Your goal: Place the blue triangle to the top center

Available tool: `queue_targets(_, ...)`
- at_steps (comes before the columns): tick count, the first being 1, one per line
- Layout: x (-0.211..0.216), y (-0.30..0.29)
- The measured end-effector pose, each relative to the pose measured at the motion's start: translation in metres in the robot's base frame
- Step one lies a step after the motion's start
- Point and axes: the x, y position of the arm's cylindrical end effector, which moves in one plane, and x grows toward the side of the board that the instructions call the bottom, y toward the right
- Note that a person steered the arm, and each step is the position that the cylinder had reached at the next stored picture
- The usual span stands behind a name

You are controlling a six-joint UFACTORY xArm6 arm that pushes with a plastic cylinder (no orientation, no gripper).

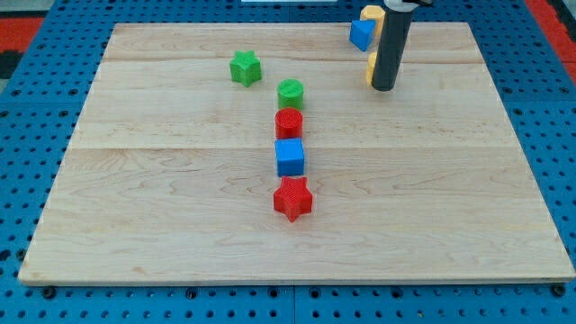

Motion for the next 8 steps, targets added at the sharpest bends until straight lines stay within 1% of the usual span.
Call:
queue_targets(1,0.01,0.023)
queue_targets(2,-0.018,0.054)
queue_targets(4,-0.103,0.054)
queue_targets(5,-0.137,0.054)
queue_targets(6,-0.139,0.049)
queue_targets(8,-0.11,-0.018)
